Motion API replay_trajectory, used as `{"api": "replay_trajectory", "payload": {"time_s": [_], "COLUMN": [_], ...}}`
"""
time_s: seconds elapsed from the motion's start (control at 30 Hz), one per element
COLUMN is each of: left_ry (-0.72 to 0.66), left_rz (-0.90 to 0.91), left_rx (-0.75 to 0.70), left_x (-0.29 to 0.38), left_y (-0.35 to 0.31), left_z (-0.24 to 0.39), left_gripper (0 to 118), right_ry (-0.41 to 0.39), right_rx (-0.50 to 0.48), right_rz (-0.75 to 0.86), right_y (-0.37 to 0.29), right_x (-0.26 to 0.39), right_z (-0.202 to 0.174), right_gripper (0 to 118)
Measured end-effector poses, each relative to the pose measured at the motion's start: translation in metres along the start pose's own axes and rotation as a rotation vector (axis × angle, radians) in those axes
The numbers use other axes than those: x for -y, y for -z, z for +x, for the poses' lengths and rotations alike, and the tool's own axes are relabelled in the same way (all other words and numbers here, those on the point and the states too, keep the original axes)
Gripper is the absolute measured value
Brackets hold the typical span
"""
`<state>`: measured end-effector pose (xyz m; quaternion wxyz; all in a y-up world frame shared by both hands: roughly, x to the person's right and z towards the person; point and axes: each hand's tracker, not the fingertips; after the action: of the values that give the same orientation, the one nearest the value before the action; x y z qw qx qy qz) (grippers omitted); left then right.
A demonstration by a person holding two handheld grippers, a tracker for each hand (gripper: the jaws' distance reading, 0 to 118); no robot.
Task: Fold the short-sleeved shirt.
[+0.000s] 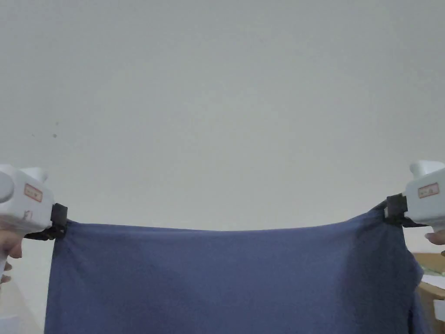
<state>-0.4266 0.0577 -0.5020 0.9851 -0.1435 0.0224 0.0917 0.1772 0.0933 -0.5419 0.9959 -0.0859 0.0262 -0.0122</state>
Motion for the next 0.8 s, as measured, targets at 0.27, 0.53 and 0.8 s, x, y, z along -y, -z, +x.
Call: {"api": "replay_trajectory", "payload": {"time_s": [0.27,0.53,0.8], "left_ry": [-0.059,0.024,-0.096], "left_rz": [0.077,0.304,0.068], "left_rx": [-0.032,-0.032,-0.019], "left_x": [-0.02,-0.006,0.132], "left_y": [0.104,0.157,0.221], "left_z": [0.0,0.0,-0.039], "left_gripper": [0,0,0], "right_ry": [0.157,0.011,0.098], "right_rx": [-0.05,0.036,0.023], "right_rz": [0.106,0.27,0.125], "right_y": [0.101,0.151,0.184], "right_x": [-0.004,0.025,0.185], "right_z": [-0.003,-0.016,-0.024], "right_gripper": [3,3,3]}}
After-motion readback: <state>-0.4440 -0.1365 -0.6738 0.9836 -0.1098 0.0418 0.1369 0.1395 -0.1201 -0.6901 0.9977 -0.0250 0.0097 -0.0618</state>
